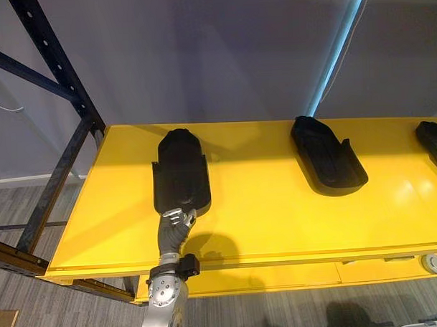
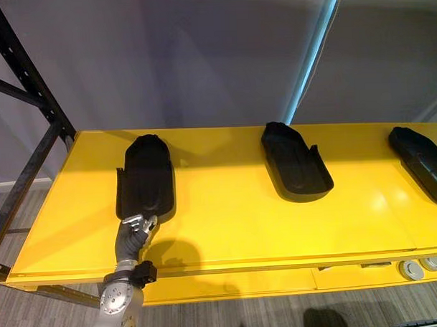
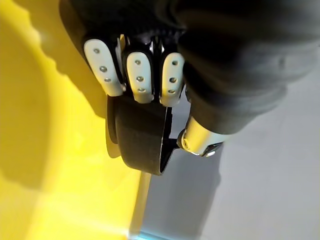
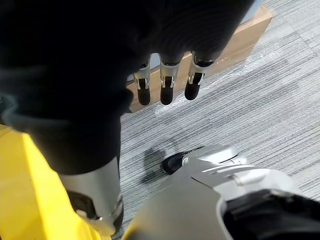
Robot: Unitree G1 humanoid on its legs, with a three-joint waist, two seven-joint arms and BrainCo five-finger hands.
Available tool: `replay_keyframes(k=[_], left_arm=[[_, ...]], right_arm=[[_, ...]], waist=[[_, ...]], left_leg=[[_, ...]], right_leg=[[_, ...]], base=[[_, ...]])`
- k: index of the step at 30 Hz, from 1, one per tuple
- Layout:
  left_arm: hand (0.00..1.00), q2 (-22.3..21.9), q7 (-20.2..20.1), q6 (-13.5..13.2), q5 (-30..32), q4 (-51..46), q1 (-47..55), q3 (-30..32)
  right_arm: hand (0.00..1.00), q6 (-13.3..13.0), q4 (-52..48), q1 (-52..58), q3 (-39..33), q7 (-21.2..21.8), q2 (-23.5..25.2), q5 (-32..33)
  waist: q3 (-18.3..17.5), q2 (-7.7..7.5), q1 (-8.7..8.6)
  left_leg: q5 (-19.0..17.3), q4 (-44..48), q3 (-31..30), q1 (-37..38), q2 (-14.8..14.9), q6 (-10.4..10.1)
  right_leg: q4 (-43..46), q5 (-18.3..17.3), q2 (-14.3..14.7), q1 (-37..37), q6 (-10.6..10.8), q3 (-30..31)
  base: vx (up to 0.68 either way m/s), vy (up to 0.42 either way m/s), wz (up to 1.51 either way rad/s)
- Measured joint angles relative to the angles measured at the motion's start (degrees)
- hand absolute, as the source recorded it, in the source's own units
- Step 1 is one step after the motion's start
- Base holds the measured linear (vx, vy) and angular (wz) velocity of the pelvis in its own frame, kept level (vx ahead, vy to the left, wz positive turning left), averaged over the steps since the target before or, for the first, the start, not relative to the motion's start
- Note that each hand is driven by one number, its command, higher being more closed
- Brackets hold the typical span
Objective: Walk over and take plastic housings, then place them on the shelf
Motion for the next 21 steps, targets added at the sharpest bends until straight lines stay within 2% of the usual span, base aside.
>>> replay_keyframes(k=[1, 5, 7, 8, 10, 11, 12, 13, 14, 15, 16, 17, 18, 20, 21], left_arm=[[0.00, 0.37, 0.00, -0.03, 0.00, 0.45, -0.02, 0.38], [0.00, 0.11, 0.97, 0.75, 0.68, -1.33, 1.23, -0.64], [0.00, 0.12, 1.05, 1.26, 1.14, -6.24, 5.28, -3.29], [0.00, 0.10, 1.04, 1.24, 1.23, -8.93, 7.36, -4.78], [0.00, -0.33, 1.01, 1.07, 2.25, -13.48, 9.83, -8.05], [0.00, -1.16, 1.20, 0.26, 2.80, -17.39, 10.18, -10.76], [0.00, -1.65, 1.32, -0.74, 3.06, -18.88, 10.19, -11.90], [0.00, -2.52, 1.86, -2.92, 3.36, -21.26, 9.82, -15.03], [0.00, -2.96, 2.26, -3.99, 3.39, -21.93, 9.49, -16.58], [0.00, -2.32, 2.44, -5.47, 4.58, -22.35, 8.62, -19.48], [0.00, -1.93, 2.44, -5.75, 5.54, -22.31, 7.84, -21.11], [0.00, -1.75, 2.43, -5.85, 5.89, -22.27, 7.39, -21.98], [0.00, -1.63, 2.47, -6.16, 6.39, -21.86, 6.63, -22.77], [0.00, -1.65, 2.44, -6.46, 6.46, -21.29, 6.21, -22.91], [0.00, -1.84, 2.41, -6.74, 6.34, -20.14, 5.72, -22.98]], right_arm=[[0.00, 0.05, 0.06, -0.16, 0.01, 0.00, 0.01, 0.00], [0.00, 0.08, 1.23, -0.69, -0.01, 0.03, -0.10, 0.02], [0.00, 0.06, 1.23, -0.69, 0.04, 0.02, -0.09, 0.03], [0.00, 0.07, 1.29, -0.68, 0.11, 0.01, -0.04, 0.02], [0.00, 0.09, 1.26, -0.44, 0.35, -0.01, -0.06, 0.09], [0.00, 0.08, 0.56, -0.71, 2.60, -0.11, -0.81, 0.19], [0.00, 0.08, -0.19, -0.95, 3.65, -0.22, -1.24, 0.21], [0.00, -0.06, -2.43, -1.30, 5.67, -0.41, -1.95, 0.28], [0.00, -0.11, -3.55, -1.43, 6.55, -0.49, -2.04, 0.28], [0.00, -0.32, -5.78, -1.43, 8.31, -0.46, -1.56, 0.55], [0.00, -0.41, -7.04, -1.37, 9.14, -0.45, -0.80, 1.22], [0.00, -0.44, -7.66, -1.23, 9.08, -0.42, -0.07, 2.66], [0.00, -0.60, -8.40, -1.20, 8.56, -0.43, 0.84, 4.16], [0.00, -0.66, -9.15, -0.98, 8.13, -0.47, 1.70, 5.94], [0.00, -1.17, -10.13, -0.66, 7.13, -0.51, 2.52, 7.69]], waist=[[0.00, 0.00, -0.34], [-0.04, -0.11, -0.57], [0.03, -0.29, -0.43], [0.25, -0.58, -0.10], [0.60, -1.04, 1.19], [0.59, -1.04, 2.65], [0.57, -0.94, 3.20], [-0.02, 0.00, 4.08], [-0.32, 0.32, 4.21], [-0.75, 0.39, 3.88], [-0.93, 0.53, 3.51], [-0.94, 0.43, 3.35], [-0.66, 0.15, 2.60], [-0.22, -0.79, 2.61], [0.39, -1.80, 2.69]], left_leg=[[0.00, -0.01, -0.12, 0.39, 0.00, 0.00], [-0.02, 0.01, -0.03, 0.45, 0.02, -0.01], [-0.56, 0.21, 0.94, 1.48, 0.23, -0.28], [-1.65, 1.70, 1.55, 2.03, 0.55, -0.43], [-6.98, 10.69, 0.88, 1.65, 1.79, -0.43], [-12.60, 20.84, -7.11, -0.52, 2.49, 0.89], [-14.71, 24.69, -11.52, -1.54, 2.58, 0.84], [-18.64, 31.56, -21.74, -2.63, 2.29, -1.76], [-20.43, 34.16, -26.10, -2.68, 1.79, -3.03], [-23.70, 37.86, -32.49, -2.35, 0.22, -4.15], [-26.10, 39.43, -34.65, -1.66, -0.88, -4.04], [-28.40, 40.01, -34.94, -0.80, -1.51, -3.06], [-32.52, 39.95, -33.99, 0.62, -3.38, -0.64], [-34.85, 40.18, -32.01, 1.69, -5.63, 1.64], [-35.35, 41.42, -26.35, 2.13, -7.70, 4.22]], right_leg=[[-0.46, 0.15, 0.00, 0.71, -0.11, -0.24], [-0.51, 0.25, 0.01, 0.77, 0.02, 0.09], [-0.40, 0.23, 0.18, 1.15, 0.04, 1.13], [-0.16, 0.16, 0.37, 1.74, 0.08, 2.20], [1.57, -0.46, 1.03, 2.98, 0.17, 4.83], [4.20, -1.55, 2.19, 2.72, -0.18, 7.93], [5.48, -1.93, 2.94, 2.18, -0.12, 9.36], [9.00, -3.34, 5.17, 0.14, 0.05, 12.95], [11.53, -4.40, 6.34, -1.15, 0.31, 14.66], [16.22, -6.77, 7.93, -4.10, 0.59, 17.41], [18.92, -7.78, 8.59, -5.64, 1.30, 19.51], [20.71, -8.17, 9.12, -6.63, 1.92, 21.67], [22.12, -7.75, 9.16, -8.50, 3.53, 26.21], [21.13, -6.24, 8.23, -9.27, 5.40, 30.26], [17.36, -1.55, 6.90, -9.30, 3.88, 34.39]], base=[[-0.01, 0.003, 0.05], [0.00, 0.003, -0.01], [0.02, 0.012, -0.21], [0.05, 0.005, -0.47], [0.05, -0.017, -0.76], [0.01, -0.018, -1.02], [-0.04, 0.049, -1.53], [-0.07, 0.104, -1.29], [-0.18, 0.251, -1.52], [-0.19, 0.255, -1.19], [-0.21, 0.275, -1.23], [-0.22, 0.407, -1.37], [-0.23, 0.426, -1.31], [-0.25, 0.437, -1.43], [-0.30, 0.431, -1.78]])
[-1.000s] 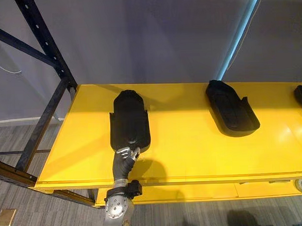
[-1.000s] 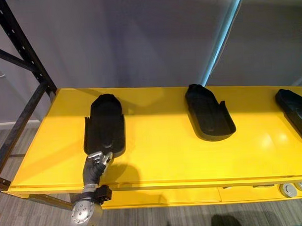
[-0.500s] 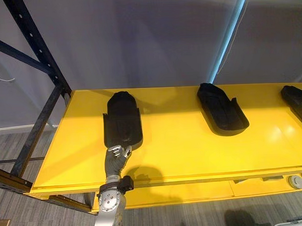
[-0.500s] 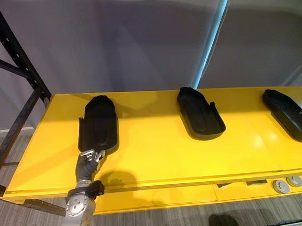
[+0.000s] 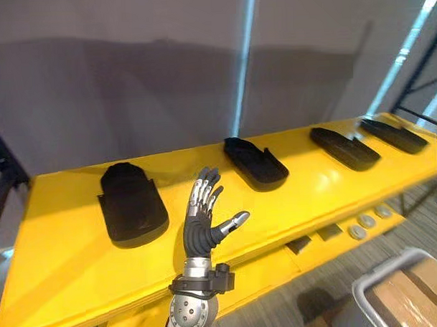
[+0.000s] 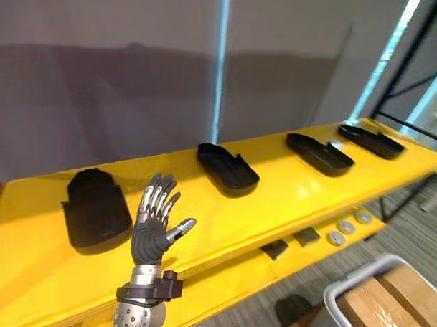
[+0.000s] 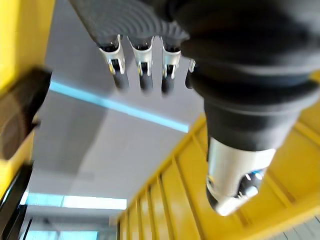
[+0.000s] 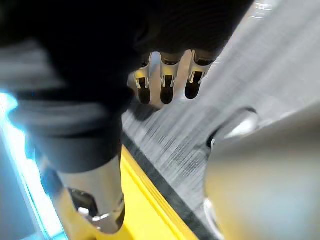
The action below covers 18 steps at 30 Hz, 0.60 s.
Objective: Walk over and take plastic housings, then place them on the shelf
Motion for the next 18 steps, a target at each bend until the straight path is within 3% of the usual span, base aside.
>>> replay_keyframes(k=[1, 2, 3, 4, 5, 6, 7, 9, 10, 12, 14, 16, 18], left_arm=[[0.00, -0.11, -0.08, -0.03, -0.25, 0.66, -0.18, 0.01], [0.00, -0.29, -0.28, -0.17, -0.98, 1.62, -0.44, -0.04], [0.00, -0.45, -0.45, -0.28, -1.03, 2.07, -0.97, -0.02], [0.00, -0.54, -0.63, -0.37, -1.06, 2.83, -1.61, -0.14], [0.00, -0.53, -0.79, -0.36, -1.26, 3.20, -1.66, -0.22], [0.00, -0.53, -1.05, -0.36, -1.92, 3.19, -1.88, -0.32], [0.00, -0.51, -1.50, -0.34, -3.06, 3.25, -2.56, -0.44], [0.00, -0.48, -1.59, -0.32, -3.31, 4.14, -3.50, -0.42], [0.00, -0.48, -1.58, -0.18, -3.42, 4.45, -3.58, -0.28], [0.00, -0.48, -1.73, 0.28, -3.68, 6.90, -4.08, 0.44], [0.00, -0.52, -2.24, 1.04, -3.59, 10.13, -4.76, 1.92], [0.00, -0.92, -3.38, 2.80, -3.01, 19.24, -4.72, 5.82], [0.00, -0.85, -4.05, 3.53, -3.26, 26.94, -4.88, 8.58]], right_arm=[[0.00, -0.06, 0.11, -0.02, -0.52, 0.00, 0.04, 0.32], [0.00, -0.11, 0.20, -0.42, -1.22, -0.08, 0.10, 0.79], [0.00, -0.16, 0.29, -0.70, -1.66, -0.26, 0.29, 1.31], [0.00, -0.17, 0.61, -0.73, -2.79, -0.53, 0.70, 1.37], [0.00, -0.08, 1.25, -0.73, -3.89, -0.58, 0.62, 1.27], [0.00, -0.06, 1.34, -0.61, -4.04, -0.66, 0.51, 1.26], [0.00, 0.01, 2.14, -0.03, -5.29, -0.92, 0.72, 1.04], [0.00, 0.04, 2.60, 1.20, -6.19, -1.20, 1.25, 1.02], [0.00, 0.07, 2.63, 1.55, -6.29, -1.19, 1.33, 1.02], [0.00, 0.21, 4.09, 2.68, -8.45, -1.08, 2.15, 1.00], [0.00, 0.36, 5.93, 2.81, -9.98, -0.86, 2.39, -0.33], [0.00, 0.61, 8.69, 2.01, -12.10, -0.30, 0.12, -1.56], [0.00, 1.09, 11.45, 2.00, -12.98, -0.29, -0.81, -3.08]], waist=[[-0.01, 0.02, 0.19], [-0.16, 1.40, 0.58], [-0.01, 1.20, 1.19], [0.00, 0.60, 2.12], [0.30, 0.93, 2.66], [0.46, 1.12, 2.14], [0.55, 1.17, 1.42], [-0.17, 0.99, 1.02], [-0.74, 0.94, 1.03], [-3.27, 0.10, 0.81], [-4.79, -0.99, 0.46], [-5.73, 1.52, -0.08], [-6.03, 1.97, -0.40]], left_leg=[[0.14, 0.07, 2.84, 0.15, 0.00, 0.79], [1.30, -0.64, 8.81, -0.01, 1.68, 2.96], [2.00, -1.36, 12.83, 0.38, 2.41, 3.24], [3.15, -2.88, 19.40, 1.24, 3.17, 3.80], [4.25, -4.61, 25.33, 2.40, 4.17, 4.38], [4.75, -4.95, 27.25, 2.49, 4.72, 4.55], [5.97, -6.40, 31.89, 3.27, 6.07, 4.44], [8.40, -10.55, 40.20, 7.05, 8.48, 2.60], [8.86, -11.40, 41.53, 7.37, 8.87, 2.06], [10.28, -13.08, 44.49, 6.97, 9.63, -0.09], [11.28, -14.18, 42.91, 5.67, 7.54, -0.27], [13.33, -20.30, 38.39, 7.38, 7.08, 0.25], [14.14, -24.36, 35.41, 9.55, 5.76, 0.52]], right_leg=[[-2.15, 3.62, -0.21, -0.26, -1.40, -0.73], [-10.25, 12.59, -0.98, 0.07, -6.83, -6.47], [-9.65, 13.14, -1.21, -0.68, -7.82, -12.92], [-3.79, 9.61, -2.70, -2.21, -7.48, -26.65], [0.55, 5.85, -3.80, -2.24, -8.53, -35.72], [3.06, 4.13, -4.15, -2.20, -9.12, -38.16], [10.19, -1.48, -4.91, -1.90, -9.47, -41.76], [18.43, -8.01, -6.97, 3.24, -8.06, -43.65], [18.68, -8.82, -7.61, 4.49, -8.08, -43.57], [11.38, -10.94, -8.97, 9.23, -6.37, -41.84], [2.31, -12.30, -8.06, 11.75, -6.37, -40.41], [-4.46, -8.83, -5.00, 13.50, -7.53, -37.15], [-6.91, -7.67, -3.85, 14.68, -7.70, -35.62]], base=[[-0.32, 0.439, -2.59], [-0.26, 0.305, -2.21], [-0.30, 0.353, -2.85], [-0.32, 0.359, -2.81], [-0.25, 0.262, -2.56], [-0.25, 0.177, -2.24], [-0.21, 0.057, -1.86], [-0.16, -0.072, -2.03], [-0.06, -0.157, -1.45], [0.04, -0.214, -0.85], [0.07, -0.244, -0.66], [0.12, -0.236, -0.90], [0.07, -0.062, -0.53]])
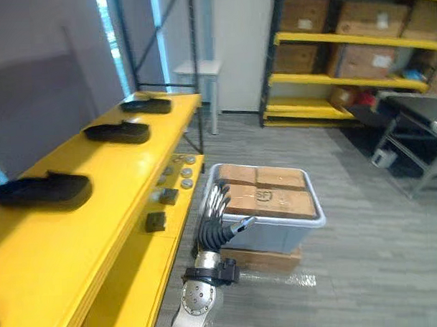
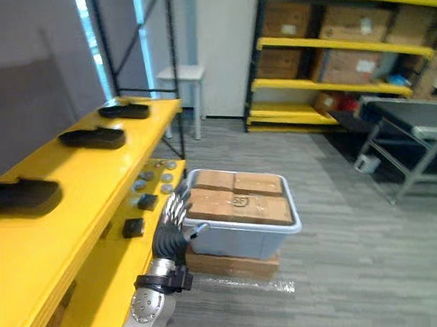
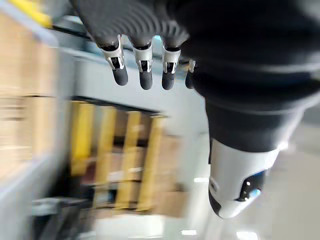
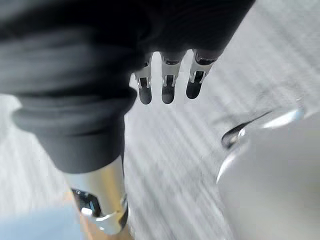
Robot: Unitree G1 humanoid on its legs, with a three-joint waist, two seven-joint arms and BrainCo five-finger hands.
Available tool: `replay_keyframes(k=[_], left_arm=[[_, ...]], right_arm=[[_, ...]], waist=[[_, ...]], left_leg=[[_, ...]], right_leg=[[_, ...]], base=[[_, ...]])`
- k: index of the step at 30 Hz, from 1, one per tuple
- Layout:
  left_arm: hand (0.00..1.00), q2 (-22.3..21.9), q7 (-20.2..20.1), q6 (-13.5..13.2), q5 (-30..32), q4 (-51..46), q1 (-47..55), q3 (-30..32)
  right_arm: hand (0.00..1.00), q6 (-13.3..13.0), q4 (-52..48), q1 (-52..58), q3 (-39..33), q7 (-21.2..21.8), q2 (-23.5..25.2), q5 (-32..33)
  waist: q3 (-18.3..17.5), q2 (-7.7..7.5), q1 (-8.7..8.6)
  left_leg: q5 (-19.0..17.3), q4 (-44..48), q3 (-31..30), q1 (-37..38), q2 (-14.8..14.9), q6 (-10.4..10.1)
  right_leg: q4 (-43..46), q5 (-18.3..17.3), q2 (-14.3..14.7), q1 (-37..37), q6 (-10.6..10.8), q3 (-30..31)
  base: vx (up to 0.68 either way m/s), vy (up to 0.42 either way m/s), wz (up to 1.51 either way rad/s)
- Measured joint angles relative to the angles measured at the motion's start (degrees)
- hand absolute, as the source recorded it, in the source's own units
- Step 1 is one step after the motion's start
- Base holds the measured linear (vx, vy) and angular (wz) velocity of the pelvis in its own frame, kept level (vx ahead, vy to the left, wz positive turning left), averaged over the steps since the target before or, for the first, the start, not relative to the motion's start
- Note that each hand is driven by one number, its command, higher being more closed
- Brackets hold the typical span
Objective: Walk over and take plastic housings, then place them on the shelf
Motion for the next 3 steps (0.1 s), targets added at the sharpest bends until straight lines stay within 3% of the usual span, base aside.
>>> replay_keyframes(k=[3], left_arm=[[0.00, -0.16, -1.47, 1.19, -2.30, 15.31, -1.05, 6.21]], right_arm=[[0.00, 0.66, 1.26, 0.02, -0.85, 0.13, -0.28, -0.98]], waist=[[-0.33, 0.40, -0.22]], left_leg=[[2.86, -3.47, -1.17, 0.47, -0.49, -1.64]], right_leg=[[-4.24, 2.37, 0.72, 0.48, 0.07, 0.63]], base=[[0.06, -0.028, -0.24]])
